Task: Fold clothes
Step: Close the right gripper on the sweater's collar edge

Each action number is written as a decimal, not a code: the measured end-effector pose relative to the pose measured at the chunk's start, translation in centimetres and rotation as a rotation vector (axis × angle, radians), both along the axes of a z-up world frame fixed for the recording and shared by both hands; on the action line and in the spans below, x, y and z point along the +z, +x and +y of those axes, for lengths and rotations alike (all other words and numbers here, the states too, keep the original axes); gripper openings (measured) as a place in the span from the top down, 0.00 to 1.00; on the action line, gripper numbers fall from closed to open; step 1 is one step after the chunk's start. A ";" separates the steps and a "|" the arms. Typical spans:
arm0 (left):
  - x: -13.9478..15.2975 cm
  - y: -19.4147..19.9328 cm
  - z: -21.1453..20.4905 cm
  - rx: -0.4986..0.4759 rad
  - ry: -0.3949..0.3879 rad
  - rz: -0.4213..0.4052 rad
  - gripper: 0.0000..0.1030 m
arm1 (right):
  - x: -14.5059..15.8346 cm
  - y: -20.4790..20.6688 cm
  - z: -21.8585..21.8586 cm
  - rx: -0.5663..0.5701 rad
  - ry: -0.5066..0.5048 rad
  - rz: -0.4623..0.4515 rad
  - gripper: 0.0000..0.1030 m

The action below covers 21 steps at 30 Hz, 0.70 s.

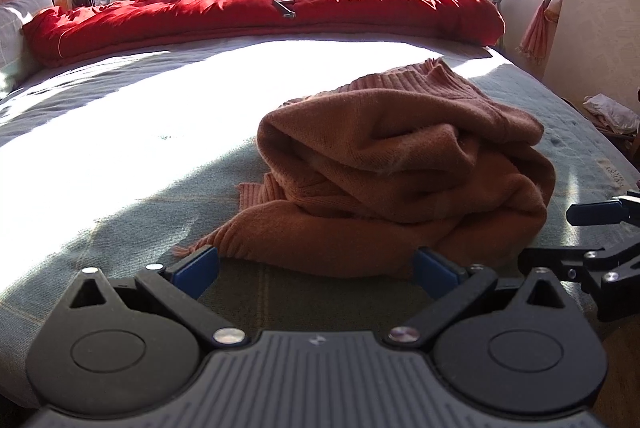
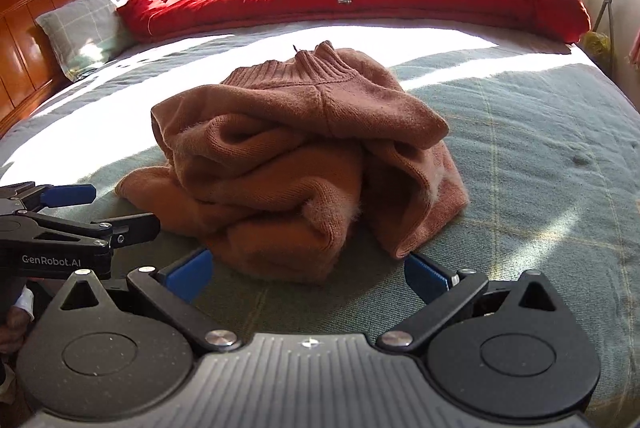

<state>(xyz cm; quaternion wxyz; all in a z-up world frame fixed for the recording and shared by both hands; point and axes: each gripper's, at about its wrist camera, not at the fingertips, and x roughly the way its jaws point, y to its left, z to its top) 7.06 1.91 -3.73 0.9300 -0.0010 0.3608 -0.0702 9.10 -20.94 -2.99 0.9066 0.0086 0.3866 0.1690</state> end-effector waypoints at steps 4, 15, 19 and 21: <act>-0.1 1.1 0.3 0.002 -0.002 0.038 0.00 | 0.2 0.4 0.2 0.108 -0.024 -0.050 0.00; 0.2 3.5 1.1 -0.083 -0.029 0.046 0.00 | 0.9 3.6 -1.0 0.213 -0.021 -0.016 0.00; 0.5 4.7 1.6 -0.089 -0.051 0.078 0.01 | 1.0 4.4 -1.6 0.248 -0.027 0.039 0.00; 0.6 5.5 1.8 -0.085 -0.062 0.108 0.01 | 1.3 4.9 -1.8 0.252 -0.033 0.050 0.00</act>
